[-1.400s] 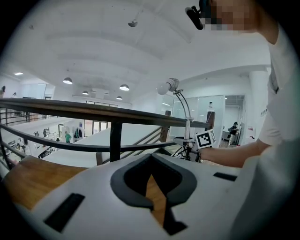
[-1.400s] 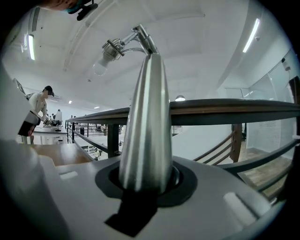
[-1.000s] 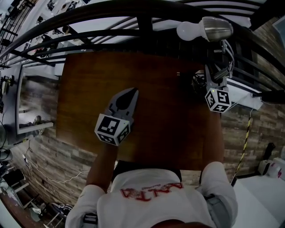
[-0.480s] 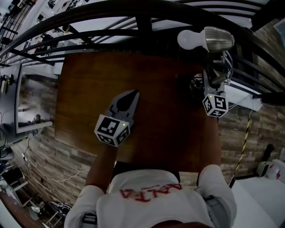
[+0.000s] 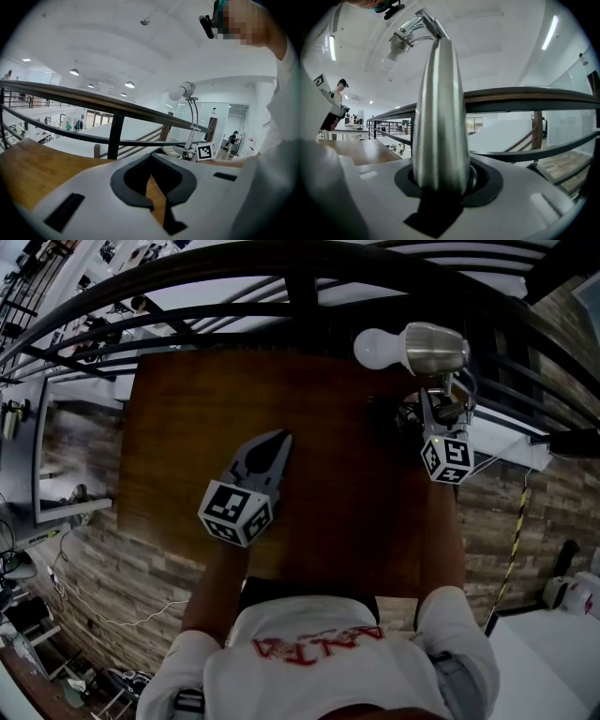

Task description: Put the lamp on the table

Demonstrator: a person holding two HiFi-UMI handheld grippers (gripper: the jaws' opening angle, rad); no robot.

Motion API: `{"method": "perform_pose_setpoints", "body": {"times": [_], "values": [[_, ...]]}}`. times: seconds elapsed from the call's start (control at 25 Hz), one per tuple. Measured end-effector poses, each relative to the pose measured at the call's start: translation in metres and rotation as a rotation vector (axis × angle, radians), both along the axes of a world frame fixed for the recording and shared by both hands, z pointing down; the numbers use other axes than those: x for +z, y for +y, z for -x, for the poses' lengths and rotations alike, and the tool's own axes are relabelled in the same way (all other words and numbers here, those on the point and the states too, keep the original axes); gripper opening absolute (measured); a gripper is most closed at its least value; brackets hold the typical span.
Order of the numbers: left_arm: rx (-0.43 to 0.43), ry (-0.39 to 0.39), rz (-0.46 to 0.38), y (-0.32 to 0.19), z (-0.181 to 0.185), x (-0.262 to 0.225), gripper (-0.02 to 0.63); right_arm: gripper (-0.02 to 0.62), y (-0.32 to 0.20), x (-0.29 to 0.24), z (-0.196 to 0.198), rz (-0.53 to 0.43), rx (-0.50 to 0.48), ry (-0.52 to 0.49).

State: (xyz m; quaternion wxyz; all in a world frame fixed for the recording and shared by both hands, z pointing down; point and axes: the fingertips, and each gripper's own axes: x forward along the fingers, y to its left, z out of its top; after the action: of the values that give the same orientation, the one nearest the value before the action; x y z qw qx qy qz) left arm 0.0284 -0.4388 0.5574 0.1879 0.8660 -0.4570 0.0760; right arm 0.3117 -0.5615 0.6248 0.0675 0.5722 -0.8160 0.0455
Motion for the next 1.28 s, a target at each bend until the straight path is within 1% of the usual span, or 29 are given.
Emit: {"method": "perform_pose_setpoints", "body": {"times": [0.12, 0.24, 0.4, 0.52, 0.68, 0.84, 0.88, 0.96, 1.0, 1.04, 1.12, 1.2, 1.28], "values": [[0.003, 0.000, -0.004, 0.009, 0.007, -0.004, 0.009, 0.169, 0.008, 0.001, 0.002, 0.030, 0.026, -0.021], [0.014, 0.014, -0.012, 0.018, 0.018, -0.012, 0.009, 0.240, 0.019, -0.003, 0.004, 0.069, 0.059, -0.011], [0.017, 0.020, -0.009, 0.030, 0.029, -0.021, 0.009, 0.290, 0.039, -0.010, 0.000, 0.091, 0.087, -0.028], [0.032, 0.022, -0.016, 0.040, 0.031, -0.033, 0.009, 0.308, 0.064, -0.016, -0.001, 0.111, 0.092, -0.024], [0.056, 0.027, -0.043, 0.052, 0.035, -0.055, 0.009, 0.310, 0.101, -0.031, 0.000, 0.122, 0.127, -0.058], [0.081, 0.033, -0.077, 0.065, 0.040, -0.078, 0.009, 0.307, 0.136, -0.051, 0.020, 0.133, 0.133, -0.079], [0.085, 0.034, -0.085, 0.069, 0.042, -0.083, 0.009, 0.303, 0.144, -0.057, 0.027, 0.136, 0.130, -0.090], [0.092, 0.032, -0.099, 0.077, 0.046, -0.092, 0.009, 0.245, 0.160, -0.070, 0.041, 0.145, 0.122, -0.110], [0.096, 0.028, -0.105, 0.082, 0.049, -0.096, 0.009, 0.240, 0.167, -0.076, 0.047, 0.146, 0.119, -0.114], [0.100, 0.023, -0.110, 0.087, 0.052, -0.100, 0.009, 0.207, 0.175, -0.084, 0.055, 0.143, 0.115, -0.116], [0.104, 0.018, -0.119, 0.097, 0.060, -0.109, 0.009, 0.174, 0.190, -0.102, 0.070, 0.128, 0.109, -0.129], [0.103, 0.030, -0.132, 0.106, 0.069, -0.121, 0.009, 0.133, 0.205, -0.119, 0.082, 0.113, 0.119, -0.144], [0.107, 0.042, -0.152, 0.114, 0.075, -0.133, 0.009, 0.071, 0.220, -0.133, 0.092, 0.108, 0.151, -0.151]]}}
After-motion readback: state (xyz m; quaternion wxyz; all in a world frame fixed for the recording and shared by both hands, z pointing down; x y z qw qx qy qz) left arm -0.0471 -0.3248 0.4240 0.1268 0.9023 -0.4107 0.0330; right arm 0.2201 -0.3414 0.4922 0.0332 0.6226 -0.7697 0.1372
